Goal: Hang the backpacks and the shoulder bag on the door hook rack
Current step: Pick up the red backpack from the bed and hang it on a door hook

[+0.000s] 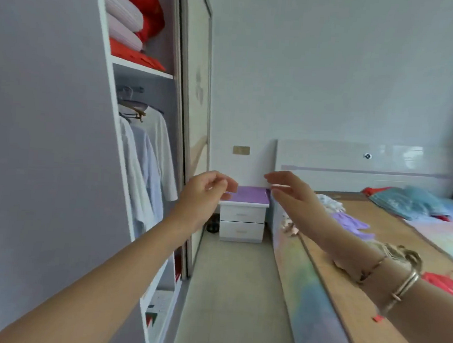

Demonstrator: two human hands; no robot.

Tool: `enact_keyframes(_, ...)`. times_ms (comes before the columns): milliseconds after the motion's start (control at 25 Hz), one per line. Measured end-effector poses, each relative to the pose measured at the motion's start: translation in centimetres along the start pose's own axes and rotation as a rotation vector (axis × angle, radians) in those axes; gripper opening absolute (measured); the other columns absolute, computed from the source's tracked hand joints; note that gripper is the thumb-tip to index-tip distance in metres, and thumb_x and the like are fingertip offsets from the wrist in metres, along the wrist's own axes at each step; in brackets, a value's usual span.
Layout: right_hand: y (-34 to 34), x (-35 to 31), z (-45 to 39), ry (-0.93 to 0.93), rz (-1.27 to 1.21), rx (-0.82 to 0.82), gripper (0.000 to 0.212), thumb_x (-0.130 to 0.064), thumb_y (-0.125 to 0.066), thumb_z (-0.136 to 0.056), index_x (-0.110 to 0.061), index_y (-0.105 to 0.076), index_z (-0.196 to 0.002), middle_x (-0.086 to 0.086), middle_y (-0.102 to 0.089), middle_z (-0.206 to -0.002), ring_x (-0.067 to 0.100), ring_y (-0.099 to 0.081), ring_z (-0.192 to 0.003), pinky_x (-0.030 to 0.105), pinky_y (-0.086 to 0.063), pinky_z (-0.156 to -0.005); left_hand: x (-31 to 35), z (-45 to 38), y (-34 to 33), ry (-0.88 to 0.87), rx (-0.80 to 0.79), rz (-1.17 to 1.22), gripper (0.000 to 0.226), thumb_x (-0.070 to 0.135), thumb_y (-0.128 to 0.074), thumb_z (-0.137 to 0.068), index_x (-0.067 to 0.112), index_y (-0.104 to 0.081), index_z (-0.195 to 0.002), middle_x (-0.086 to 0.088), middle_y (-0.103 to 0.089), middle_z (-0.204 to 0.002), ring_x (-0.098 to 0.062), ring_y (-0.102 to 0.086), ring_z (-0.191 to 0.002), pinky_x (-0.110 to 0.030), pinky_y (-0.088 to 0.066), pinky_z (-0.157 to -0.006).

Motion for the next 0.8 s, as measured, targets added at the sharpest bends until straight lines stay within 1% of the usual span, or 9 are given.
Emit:
enact_keyframes(80,4.3,4.0,-0.6,-0.055,0.029,0.076,0.034,-0.002,-0.045,-0.087,-0.027,-0.057,-0.106,-0.006,-0.061,-0.113,0.011,-0.057,-0.103,0.023,-0.045,-0.088,-1.1,-2.9,-5.7,0.004,-0.084,0.031,0.027,0.005,-0.04,-0.095,0.001,-0.067,-0.096,-0.008,-0.069,-0.098,-0.014,-0.064,-0.082,0.0,-0.042,-0.056)
enact_keyframes(160,7.6,7.3,-1.1,-0.11,0.044,0.14,0.034,0.001,-0.045,-0.086,-0.027,-0.058,-0.101,-0.011,-0.063,-0.104,0.004,-0.058,-0.095,0.009,-0.046,-0.073,-2.4,-5.6,-10.2,0.017,-0.162,0.07,0.026,0.003,-0.04,-0.095,-0.004,-0.065,-0.097,-0.009,-0.067,-0.097,-0.015,-0.063,-0.081,0.0,-0.042,-0.053)
enact_keyframes(280,12.5,13.0,-2.1,-0.214,0.103,0.265,0.034,0.001,-0.045,-0.087,-0.029,-0.056,-0.098,-0.013,-0.061,-0.101,0.001,-0.056,-0.09,0.001,-0.041,-0.069,-4.9,-10.6,-17.6,0.0,-0.294,0.092,0.025,0.006,-0.041,-0.095,0.003,-0.066,-0.091,-0.007,-0.069,-0.093,-0.005,-0.064,-0.07,0.0,-0.041,-0.051)
enact_keyframes(360,15.4,17.1,-2.9,-0.281,0.171,0.318,0.032,0.0,-0.046,-0.088,-0.026,-0.056,-0.104,-0.007,-0.059,-0.107,0.009,-0.056,-0.095,0.007,-0.043,-0.077,-6.8,-14.5,-22.5,-0.01,-0.377,0.115,0.025,0.006,-0.042,-0.095,0.006,-0.066,-0.089,-0.005,-0.069,-0.091,0.001,-0.064,-0.062,-0.002,-0.041,-0.048)
enact_keyframes(480,19.8,23.0,-4.4,-0.382,0.247,0.46,0.032,0.0,-0.047,-0.089,-0.017,-0.057,-0.113,-0.001,-0.059,-0.113,0.018,-0.057,-0.107,0.036,-0.048,-0.093,-9.8,-20.4,-30.3,-0.017,-0.538,0.14,0.026,0.002,-0.042,-0.094,0.005,-0.065,-0.085,-0.01,-0.068,-0.09,-0.011,-0.064,-0.07,-0.004,-0.043,-0.052)
enact_keyframes(520,20.5,23.6,-4.5,-0.408,0.248,0.476,0.031,0.0,-0.047,-0.089,-0.014,-0.057,-0.115,0.001,-0.06,-0.114,0.018,-0.057,-0.107,0.04,-0.048,-0.093,-10.2,-21.2,-31.3,-0.018,-0.543,0.137,0.027,0.002,-0.042,-0.094,0.008,-0.065,-0.081,-0.009,-0.068,-0.088,-0.015,-0.063,-0.073,-0.005,-0.044,-0.054)
enact_keyframes(640,23.4,28.4,-4.5,-0.542,0.28,0.553,0.031,-0.002,-0.046,-0.089,-0.013,-0.057,-0.117,0.002,-0.061,-0.116,0.024,-0.059,-0.11,0.038,-0.048,-0.096,-13.1,-24.4,-37.2,0.007,-0.681,0.115,0.026,0.002,-0.042,-0.095,0.002,-0.066,-0.084,-0.008,-0.066,-0.085,-0.012,-0.062,-0.07,-0.003,-0.043,-0.051)
enact_keyframes(720,25.2,31.3,-3.8,-0.617,0.302,0.597,0.031,-0.003,-0.046,-0.089,-0.015,-0.058,-0.114,0.0,-0.062,-0.114,0.03,-0.06,-0.11,0.045,-0.047,-0.098,-15.1,-25.5,-41.3,0.053,-0.777,0.104,0.025,0.003,-0.041,-0.095,-0.004,-0.065,-0.094,-0.01,-0.066,-0.087,-0.007,-0.06,-0.069,-0.001,-0.041,-0.049)
enact_keyframes(800,27.2,34.0,-2.7,-0.669,0.324,0.658,0.029,-0.002,-0.046,-0.088,-0.017,-0.059,-0.11,0.0,-0.062,-0.113,0.023,-0.059,-0.11,0.04,-0.047,-0.097,-16.4,-25.8,-45.4,0.078,-0.87,0.107,0.024,0.003,-0.041,-0.095,-0.001,-0.064,-0.092,-0.012,-0.066,-0.089,-0.007,-0.06,-0.069,-0.001,-0.04,-0.048)
Point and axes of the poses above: each hand's wrist, its own z-axis away from the middle knuckle, its own y-axis out of the back of the hand, x = y × z, the point moved 2 cm from there along -z, towards the middle knuckle
